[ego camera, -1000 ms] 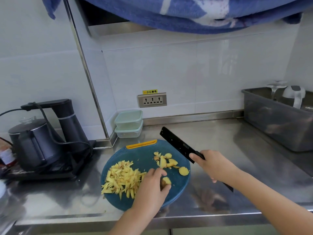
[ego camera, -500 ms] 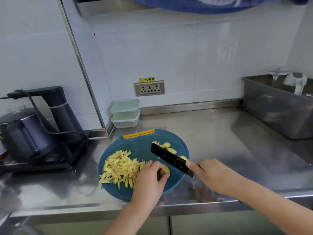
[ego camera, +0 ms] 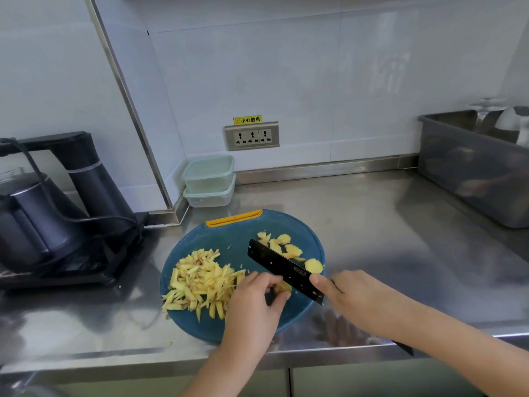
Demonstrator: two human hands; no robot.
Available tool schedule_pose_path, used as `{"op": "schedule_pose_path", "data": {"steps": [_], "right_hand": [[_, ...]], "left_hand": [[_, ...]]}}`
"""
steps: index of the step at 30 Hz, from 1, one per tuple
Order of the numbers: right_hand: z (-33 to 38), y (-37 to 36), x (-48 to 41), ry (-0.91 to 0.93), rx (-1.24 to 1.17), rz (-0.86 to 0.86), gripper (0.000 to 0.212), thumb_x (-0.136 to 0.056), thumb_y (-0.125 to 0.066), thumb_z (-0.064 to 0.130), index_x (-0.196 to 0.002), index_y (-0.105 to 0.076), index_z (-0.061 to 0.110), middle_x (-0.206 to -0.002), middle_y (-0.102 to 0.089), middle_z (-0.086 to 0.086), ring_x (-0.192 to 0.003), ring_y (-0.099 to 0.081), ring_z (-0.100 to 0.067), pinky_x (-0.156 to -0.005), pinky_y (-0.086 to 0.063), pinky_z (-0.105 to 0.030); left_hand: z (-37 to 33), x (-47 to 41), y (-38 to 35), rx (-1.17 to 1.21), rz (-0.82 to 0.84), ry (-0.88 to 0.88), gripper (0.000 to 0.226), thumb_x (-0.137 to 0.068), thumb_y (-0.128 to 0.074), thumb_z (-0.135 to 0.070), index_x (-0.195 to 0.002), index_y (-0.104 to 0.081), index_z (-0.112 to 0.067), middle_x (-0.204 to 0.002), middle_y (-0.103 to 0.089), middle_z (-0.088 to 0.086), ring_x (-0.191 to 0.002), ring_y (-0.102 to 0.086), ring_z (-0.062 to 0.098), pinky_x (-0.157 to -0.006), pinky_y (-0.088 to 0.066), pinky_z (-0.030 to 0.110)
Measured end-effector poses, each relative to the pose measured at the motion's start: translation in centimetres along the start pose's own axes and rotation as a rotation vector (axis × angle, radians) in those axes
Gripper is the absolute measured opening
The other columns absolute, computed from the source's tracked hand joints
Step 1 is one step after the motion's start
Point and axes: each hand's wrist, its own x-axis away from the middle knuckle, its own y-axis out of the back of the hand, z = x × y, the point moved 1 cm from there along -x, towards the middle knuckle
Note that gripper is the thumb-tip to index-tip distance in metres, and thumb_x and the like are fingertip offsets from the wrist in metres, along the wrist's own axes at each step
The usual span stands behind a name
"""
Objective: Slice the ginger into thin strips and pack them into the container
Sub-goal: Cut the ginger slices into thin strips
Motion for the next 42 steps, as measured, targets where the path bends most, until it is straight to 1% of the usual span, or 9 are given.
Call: {"op": "schedule_pose_path", "data": {"steps": [3,6,8,11,14,18,29,37,42], "right_hand": [[0.6,0.2,-0.4,0.018,0.02,0.002,0.04,-0.104,-0.018,0.043,-0.067,-0.029,0.032,-0.065,-0.037,0.003,-0.061,-0.041,-0.017,-0.057,-0.034,-0.029],[0.9,-0.3,-1.1,0.068,0.075,0.024,0.042,-0.103,-0.018,0.046,-0.075,-0.043,0.027,-0.069,-0.045,0.0,-0.061,-0.043,-0.016,-0.056,-0.036,-0.027],[0.9,-1.0,-1.6,0.053,0.084,0.009,0.043,-0.102,-0.017,0.048,-0.071,-0.04,0.028,-0.07,-0.046,0.0,-0.064,-0.045,-0.017,-0.062,-0.04,-0.029],[0.4,-0.9,-2.2,-0.02,-0.042,0.042,0.039,-0.103,-0.022,0.045,-0.075,-0.044,0.029,-0.068,-0.045,0.001,-0.057,-0.046,-0.014,-0.055,-0.039,-0.023],[-0.5,-0.2,-2.1,-0.15,-0.3,0.16,0.039,-0.104,-0.03,0.04,-0.07,-0.039,0.023,-0.058,-0.042,-0.003,-0.044,-0.04,-0.016,-0.051,-0.043,-0.027],[-1.0,0.2,-1.5,-0.181,-0.512,0.215,0.052,-0.099,-0.029,0.056,-0.07,-0.039,0.015,-0.047,-0.035,-0.001,-0.035,-0.03,-0.013,-0.039,-0.034,-0.02],[-1.0,0.3,-0.8,-0.102,-0.454,0.185,0.053,-0.099,-0.03,0.055,-0.068,-0.041,0.013,-0.047,-0.035,0.0,-0.035,-0.03,-0.014,-0.036,-0.034,-0.019],[-1.2,0.5,-1.1,-0.106,-0.429,0.232,0.052,-0.099,-0.03,0.055,-0.069,-0.04,0.014,-0.049,-0.036,-0.003,-0.036,-0.031,-0.015,-0.038,-0.037,-0.022],[0.8,-0.6,-1.8,-0.081,-0.207,0.077,0.045,-0.102,-0.027,0.047,-0.071,-0.043,0.019,-0.066,-0.051,-0.007,-0.057,-0.049,-0.018,-0.057,-0.044,-0.028]], "left_hand": [[0.1,-0.1,0.0,0.028,-0.003,0.003,0.02,-0.071,-0.082,-0.018,-0.088,-0.073,-0.022,-0.072,-0.05,-0.025,-0.069,-0.052,-0.006,-0.062,-0.041,0.007],[0.2,-0.1,-0.1,0.043,-0.004,0.004,0.022,-0.068,-0.084,-0.016,-0.084,-0.072,-0.023,-0.071,-0.05,-0.026,-0.067,-0.053,-0.007,-0.062,-0.043,0.005],[0.3,0.0,-0.1,0.04,-0.007,0.005,0.023,-0.066,-0.085,-0.016,-0.084,-0.072,-0.023,-0.071,-0.051,-0.026,-0.067,-0.054,-0.006,-0.063,-0.042,0.003],[0.2,0.1,-0.1,0.031,-0.022,0.023,0.023,-0.067,-0.085,-0.017,-0.082,-0.07,-0.024,-0.07,-0.054,-0.022,-0.069,-0.055,-0.005,-0.064,-0.042,0.003],[-0.1,0.3,0.1,0.045,-0.034,0.043,0.021,-0.068,-0.084,-0.017,-0.079,-0.067,-0.023,-0.07,-0.057,-0.019,-0.069,-0.056,-0.003,-0.064,-0.045,0.008],[-0.3,0.4,0.1,0.04,-0.026,0.063,0.019,-0.073,-0.081,-0.02,-0.084,-0.067,-0.024,-0.077,-0.059,-0.015,-0.073,-0.057,0.001,-0.066,-0.049,0.015],[-0.4,0.3,0.2,0.035,0.001,0.063,0.021,-0.075,-0.079,-0.022,-0.09,-0.064,-0.025,-0.082,-0.057,-0.015,-0.077,-0.054,-0.003,-0.068,-0.043,0.005],[-0.4,0.3,0.1,0.026,-0.018,0.062,0.022,-0.074,-0.08,-0.021,-0.092,-0.068,-0.02,-0.08,-0.056,-0.017,-0.074,-0.055,-0.002,-0.064,-0.045,0.009],[-0.4,0.3,0.0,0.03,-0.025,0.069,0.02,-0.073,-0.081,-0.018,-0.089,-0.069,-0.021,-0.078,-0.059,-0.014,-0.071,-0.056,0.001,-0.065,-0.049,0.017]]}}
